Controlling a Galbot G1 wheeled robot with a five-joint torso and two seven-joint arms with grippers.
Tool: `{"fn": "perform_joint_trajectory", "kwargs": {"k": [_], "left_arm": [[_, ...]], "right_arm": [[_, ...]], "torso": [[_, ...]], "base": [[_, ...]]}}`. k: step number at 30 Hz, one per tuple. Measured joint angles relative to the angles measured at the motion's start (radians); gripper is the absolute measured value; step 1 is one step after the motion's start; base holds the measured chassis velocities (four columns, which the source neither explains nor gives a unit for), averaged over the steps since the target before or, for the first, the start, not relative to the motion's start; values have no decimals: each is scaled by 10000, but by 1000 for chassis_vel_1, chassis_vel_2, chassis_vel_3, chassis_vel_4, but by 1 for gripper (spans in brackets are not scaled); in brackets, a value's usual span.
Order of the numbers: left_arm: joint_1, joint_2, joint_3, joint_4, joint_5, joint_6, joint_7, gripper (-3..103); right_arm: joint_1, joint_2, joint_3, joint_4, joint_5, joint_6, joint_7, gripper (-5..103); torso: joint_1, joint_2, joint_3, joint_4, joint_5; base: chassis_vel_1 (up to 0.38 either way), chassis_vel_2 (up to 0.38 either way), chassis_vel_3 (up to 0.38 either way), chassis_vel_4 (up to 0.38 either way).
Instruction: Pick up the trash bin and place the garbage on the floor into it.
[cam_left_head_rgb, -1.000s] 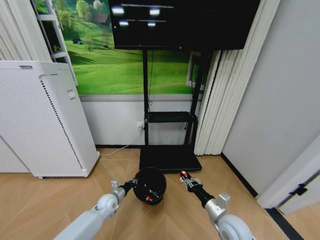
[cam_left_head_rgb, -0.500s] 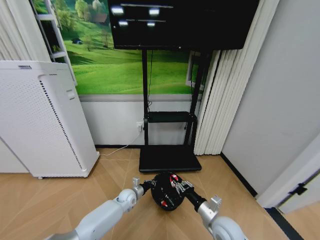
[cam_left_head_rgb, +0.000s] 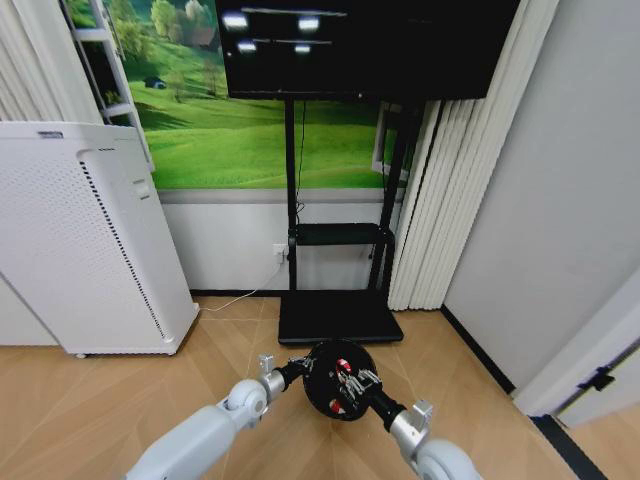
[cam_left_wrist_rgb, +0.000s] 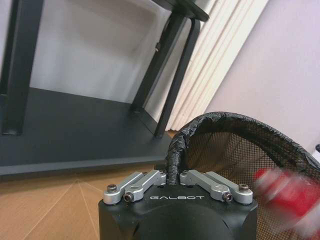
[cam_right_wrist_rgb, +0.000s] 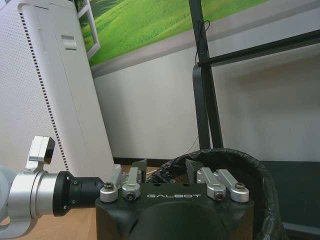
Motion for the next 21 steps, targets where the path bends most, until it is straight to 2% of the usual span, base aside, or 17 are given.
{"fn": "perform_joint_trajectory", "kwargs": {"k": [1, 4, 5, 6, 8, 9, 10, 11, 12, 13, 15, 17, 18, 19, 20, 21], "left_arm": [[0, 0, 0, 0, 0, 0, 0, 6], [335, 74, -331, -168, 26, 40, -74, 6], [335, 74, -331, -168, 26, 40, -74, 6], [439, 106, -445, -229, 44, 47, -124, 6], [536, 135, -575, -288, 72, 69, -188, 6], [787, 209, -955, -443, 127, 120, -413, 6], [787, 209, -955, -443, 127, 120, -413, 6], [1096, 293, -1502, -650, 167, 204, -777, 6], [1604, 475, -2432, -1051, 140, 348, -1289, 6], [1604, 475, -2432, -1051, 140, 348, -1289, 6], [2451, 1092, -3739, -2086, -252, 620, -2283, 6], [3006, 1829, -4643, -2991, -602, 854, -3121, 6], [3006, 1829, -4643, -2991, -602, 854, -3121, 6], [3251, 2189, -5093, -3426, -815, 1024, -3569, 6], [3717, 2492, -5906, -3955, -1110, 1300, -4053, 6], [3717, 2492, -5906, -3955, -1110, 1300, -4053, 6]], "right_arm": [[0, 0, 0, 0, 0, 0, 0, 43], [-27, -13, 13, 93, 39, 52, -15, 60], [-27, -13, 13, 93, 39, 52, -15, 60], [-25, 9, 27, 117, 89, 97, -12, 65], [-19, 44, 52, 157, 164, 163, 29, 65], [-14, 106, 152, 280, 268, 241, 309, 76], [-14, 106, 152, 280, 268, 241, 309, 76], [-10, 157, 305, 410, 339, 272, 655, 82], [8, 181, 555, 527, 472, 270, 1007, 87], [8, 181, 555, 527, 472, 270, 1007, 87], [39, 205, 1033, 517, 575, 251, 1593, 97], [-127, 422, 1651, 377, 493, 277, 1988, 100], [-127, 422, 1651, 377, 493, 277, 1988, 100], [-312, 652, 2071, 323, 330, 349, 2074, 100], [-425, 818, 2355, 219, 177, 390, 2105, 100], [-425, 818, 2355, 219, 177, 390, 2105, 100]], "torso": [[0, 0, 0, 0, 0], [0, 0, 1, 0, -1], [0, 0, 1, 0, -1], [0, 0, 0, -1, -1], [0, 0, 0, -1, -1], [0, 0, 1, -1, -2], [0, 0, 1, -1, -2], [0, 0, 1, -2, -2], [0, 0, 1, -2, -3], [0, 0, 1, -2, -3], [0, 0, 1, 2, -4], [-1, 0, 0, 6, 1], [-1, 0, 0, 6, 1], [-1, 0, 0, 4, 2], [-1, 0, 0, -14, -2], [-1, 0, 0, -14, -2]], "base": [[0, 0, 0, 0], [0, 0, 0, 0], [0, 0, 0, 0], [0, 0, 0, 0], [0, 0, 0, 0], [0, 0, 0, 0], [0, 0, 0, 0], [0, 0, 0, 0], [0, 0, 0, 0], [0, 0, 0, 0], [0, 0, 0, 0], [0, 0, 0, 0], [0, 0, 0, 0], [0, 0, 0, 0], [0, 0, 0, 0], [0, 0, 0, 0]]}}
